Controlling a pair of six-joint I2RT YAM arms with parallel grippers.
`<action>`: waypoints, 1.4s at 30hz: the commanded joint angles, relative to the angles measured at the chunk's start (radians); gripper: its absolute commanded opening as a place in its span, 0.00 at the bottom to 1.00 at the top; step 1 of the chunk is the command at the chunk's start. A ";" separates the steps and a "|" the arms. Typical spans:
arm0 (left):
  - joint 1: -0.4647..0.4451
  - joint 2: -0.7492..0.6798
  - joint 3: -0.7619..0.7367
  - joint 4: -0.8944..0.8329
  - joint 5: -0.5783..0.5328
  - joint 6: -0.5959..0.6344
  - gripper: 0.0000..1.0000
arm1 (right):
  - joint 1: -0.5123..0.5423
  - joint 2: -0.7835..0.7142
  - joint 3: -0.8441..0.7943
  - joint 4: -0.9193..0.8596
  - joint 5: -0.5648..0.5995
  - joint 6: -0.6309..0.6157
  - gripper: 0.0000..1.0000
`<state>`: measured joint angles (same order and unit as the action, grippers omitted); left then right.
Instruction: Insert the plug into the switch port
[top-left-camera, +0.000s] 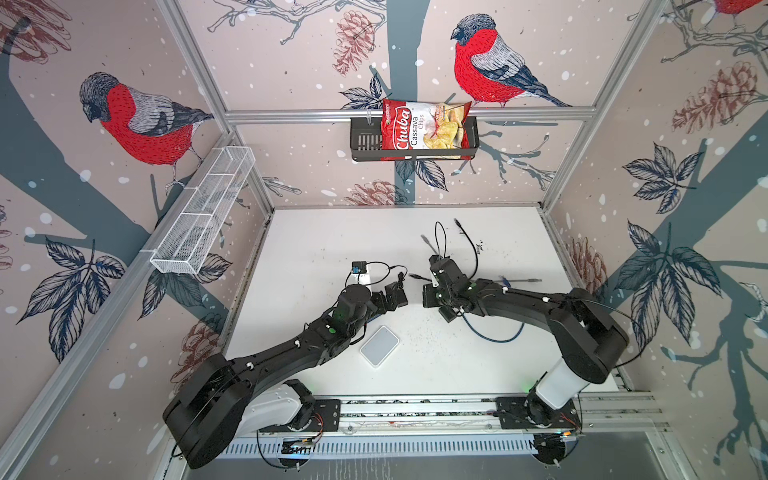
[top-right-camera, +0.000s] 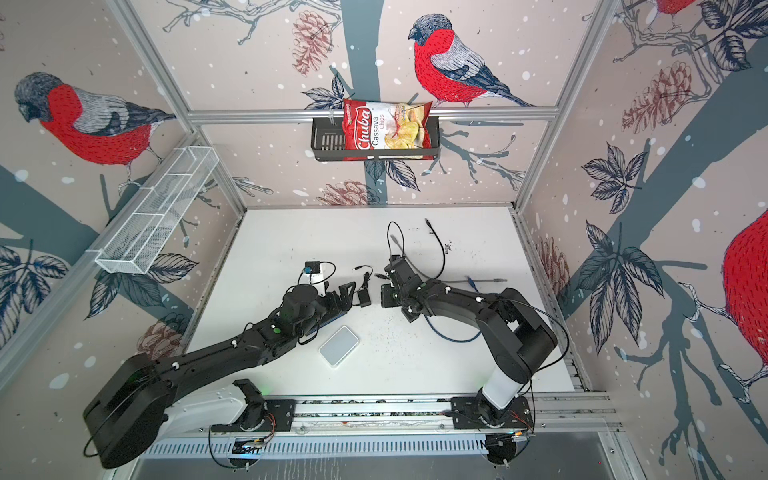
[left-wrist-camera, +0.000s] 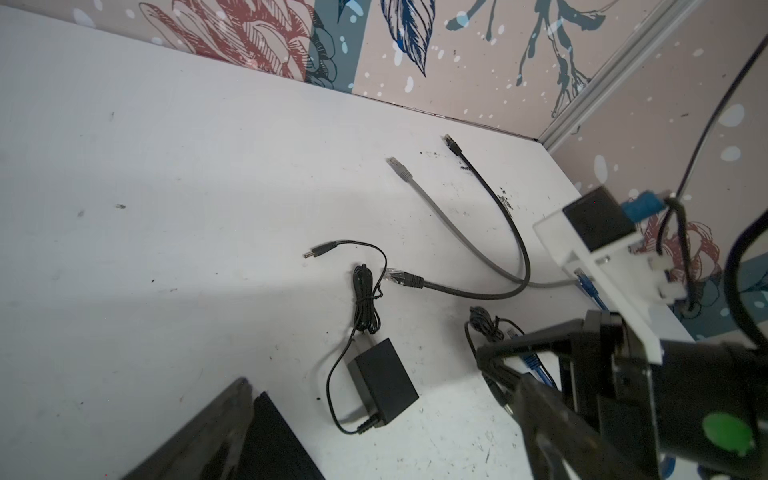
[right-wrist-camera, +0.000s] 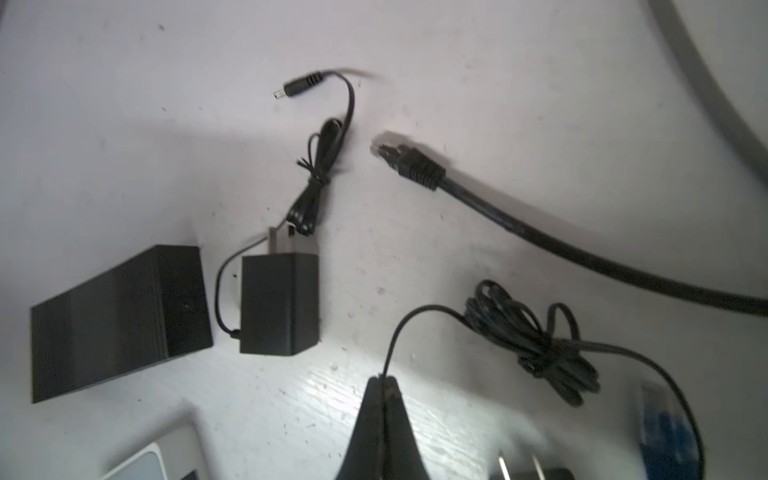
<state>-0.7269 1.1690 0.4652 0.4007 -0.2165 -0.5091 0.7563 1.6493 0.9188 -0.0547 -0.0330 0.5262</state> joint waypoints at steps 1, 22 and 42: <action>-0.003 0.010 -0.003 0.104 0.097 0.082 0.93 | -0.020 -0.021 0.009 0.087 -0.016 0.064 0.01; -0.167 0.317 0.139 0.167 0.067 0.178 0.80 | -0.071 -0.121 -0.057 0.202 0.000 0.142 0.01; -0.223 0.554 0.255 0.411 -0.064 0.228 0.68 | -0.091 -0.199 -0.110 0.236 -0.001 0.149 0.00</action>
<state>-0.9466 1.7119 0.7078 0.7521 -0.2653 -0.2970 0.6674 1.4624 0.8108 0.1551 -0.0357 0.6792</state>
